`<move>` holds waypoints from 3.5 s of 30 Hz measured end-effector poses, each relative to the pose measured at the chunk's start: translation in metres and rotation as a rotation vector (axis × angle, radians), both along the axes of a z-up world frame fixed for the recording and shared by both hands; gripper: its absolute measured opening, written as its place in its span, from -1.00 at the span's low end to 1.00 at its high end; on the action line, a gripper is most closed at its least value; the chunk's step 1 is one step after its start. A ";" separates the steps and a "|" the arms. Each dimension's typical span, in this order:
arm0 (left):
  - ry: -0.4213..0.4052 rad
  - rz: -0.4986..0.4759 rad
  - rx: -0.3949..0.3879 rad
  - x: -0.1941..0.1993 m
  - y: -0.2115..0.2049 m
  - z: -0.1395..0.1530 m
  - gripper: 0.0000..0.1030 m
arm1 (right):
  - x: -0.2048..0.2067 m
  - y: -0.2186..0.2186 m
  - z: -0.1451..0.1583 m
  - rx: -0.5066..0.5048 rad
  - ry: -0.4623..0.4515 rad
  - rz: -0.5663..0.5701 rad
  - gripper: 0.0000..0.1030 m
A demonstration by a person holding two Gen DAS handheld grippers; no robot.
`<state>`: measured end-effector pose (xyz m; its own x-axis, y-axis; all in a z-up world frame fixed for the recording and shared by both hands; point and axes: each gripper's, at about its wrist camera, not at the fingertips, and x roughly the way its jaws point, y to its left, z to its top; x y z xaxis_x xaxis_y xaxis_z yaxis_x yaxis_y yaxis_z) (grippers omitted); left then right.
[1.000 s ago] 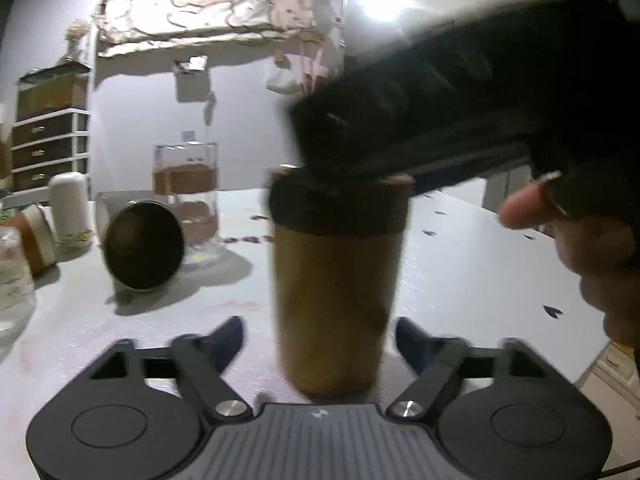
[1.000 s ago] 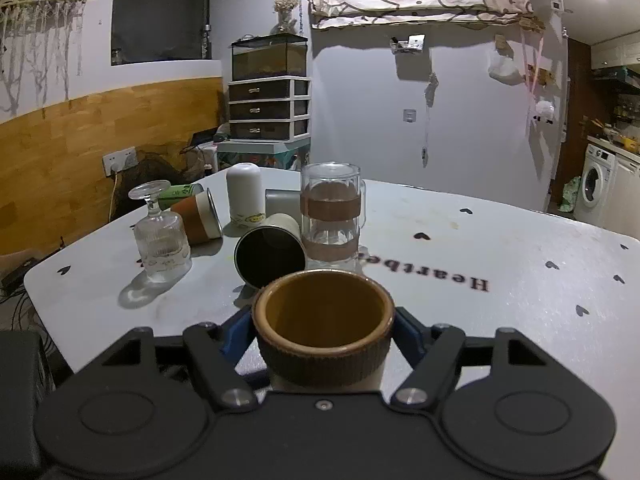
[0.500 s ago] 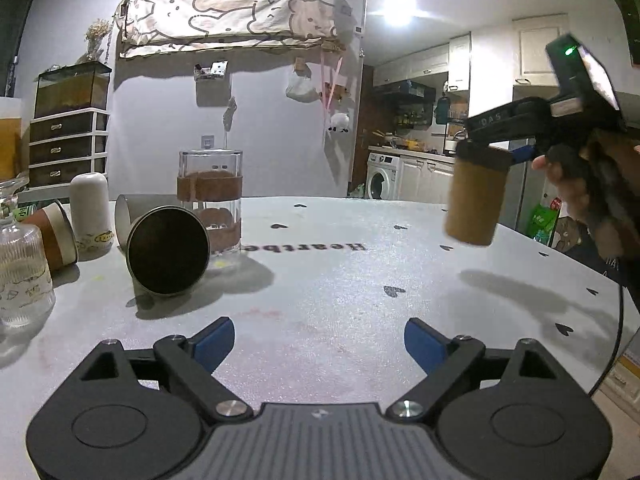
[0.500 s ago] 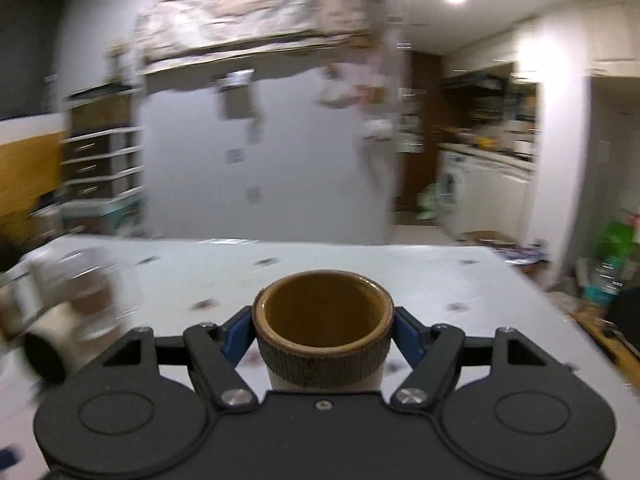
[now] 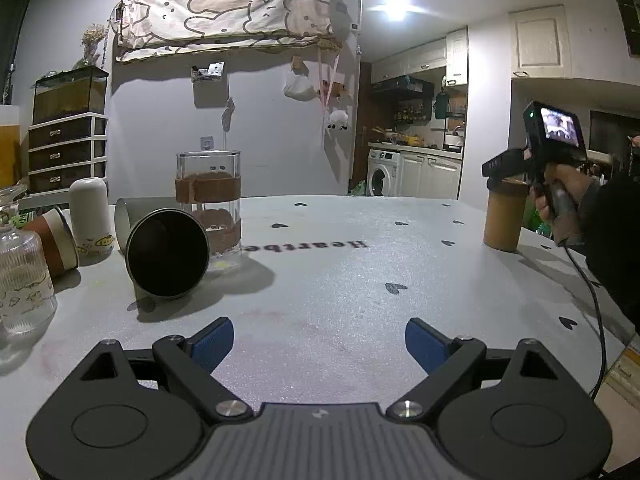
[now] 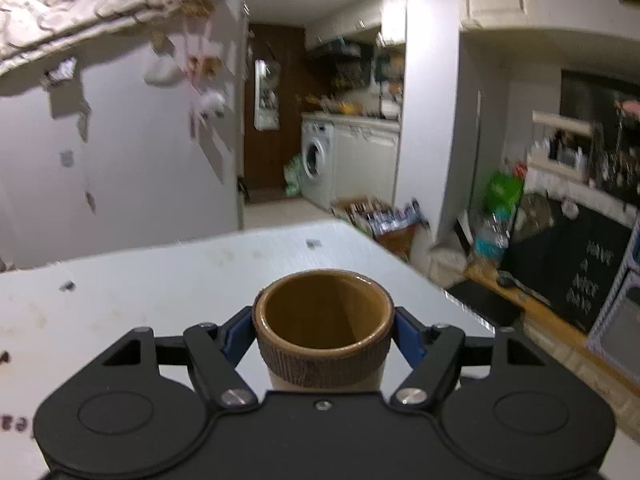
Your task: Flip cup upright
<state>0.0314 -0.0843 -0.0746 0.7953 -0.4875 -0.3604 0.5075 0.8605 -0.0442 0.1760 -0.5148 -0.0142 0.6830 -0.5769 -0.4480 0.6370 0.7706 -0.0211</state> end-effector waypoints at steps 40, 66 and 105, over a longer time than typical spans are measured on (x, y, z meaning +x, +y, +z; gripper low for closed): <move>-0.081 0.015 -0.028 0.014 -0.055 0.059 1.00 | -0.221 0.155 0.002 -0.035 -0.189 0.209 1.00; -0.039 0.053 0.037 0.009 -0.056 0.047 1.00 | -0.239 0.171 -0.014 -0.036 -0.119 0.199 1.00; -0.033 0.050 0.040 0.011 -0.057 0.047 1.00 | -0.236 0.174 -0.015 -0.035 -0.108 0.208 1.00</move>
